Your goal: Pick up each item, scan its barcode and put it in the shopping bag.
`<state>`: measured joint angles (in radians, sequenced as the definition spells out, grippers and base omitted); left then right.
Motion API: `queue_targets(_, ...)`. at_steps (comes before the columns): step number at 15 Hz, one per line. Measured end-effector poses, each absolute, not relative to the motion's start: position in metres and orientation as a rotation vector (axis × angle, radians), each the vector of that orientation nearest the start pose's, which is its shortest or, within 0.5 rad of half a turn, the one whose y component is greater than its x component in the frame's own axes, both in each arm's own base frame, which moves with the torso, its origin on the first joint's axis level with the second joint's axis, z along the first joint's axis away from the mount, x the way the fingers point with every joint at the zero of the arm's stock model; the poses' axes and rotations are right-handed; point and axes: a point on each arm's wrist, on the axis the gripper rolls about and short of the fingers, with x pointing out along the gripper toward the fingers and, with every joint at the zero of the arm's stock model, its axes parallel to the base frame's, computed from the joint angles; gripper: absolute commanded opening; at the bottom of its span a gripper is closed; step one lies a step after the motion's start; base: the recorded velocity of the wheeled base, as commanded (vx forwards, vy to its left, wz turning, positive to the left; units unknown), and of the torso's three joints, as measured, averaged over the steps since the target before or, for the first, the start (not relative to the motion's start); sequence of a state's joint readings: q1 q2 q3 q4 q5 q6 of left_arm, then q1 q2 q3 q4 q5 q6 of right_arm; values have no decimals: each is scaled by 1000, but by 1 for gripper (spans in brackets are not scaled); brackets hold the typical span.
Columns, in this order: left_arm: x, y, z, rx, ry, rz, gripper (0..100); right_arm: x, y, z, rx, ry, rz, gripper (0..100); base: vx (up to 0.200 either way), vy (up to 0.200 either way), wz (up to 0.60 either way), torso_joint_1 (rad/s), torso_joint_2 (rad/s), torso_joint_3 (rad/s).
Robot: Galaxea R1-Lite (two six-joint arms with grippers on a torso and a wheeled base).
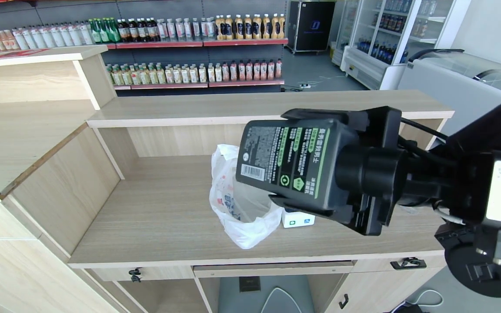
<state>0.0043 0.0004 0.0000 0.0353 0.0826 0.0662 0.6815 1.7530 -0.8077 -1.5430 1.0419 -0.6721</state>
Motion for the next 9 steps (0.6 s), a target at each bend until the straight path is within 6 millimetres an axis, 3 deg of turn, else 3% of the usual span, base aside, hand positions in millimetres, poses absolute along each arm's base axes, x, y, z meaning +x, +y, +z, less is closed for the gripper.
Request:
queue_targets(4, -23, 2, 72, 68, 38, 86, 100, 213, 231, 241, -574, -1246, 1441, 0, 0, 0, 0, 0, 0, 0)
queue_targets(9, -23, 2, 72, 68, 39, 85, 100, 210, 232, 244, -570, -1254, 1445, 0, 0, 0, 0, 0, 0, 0)
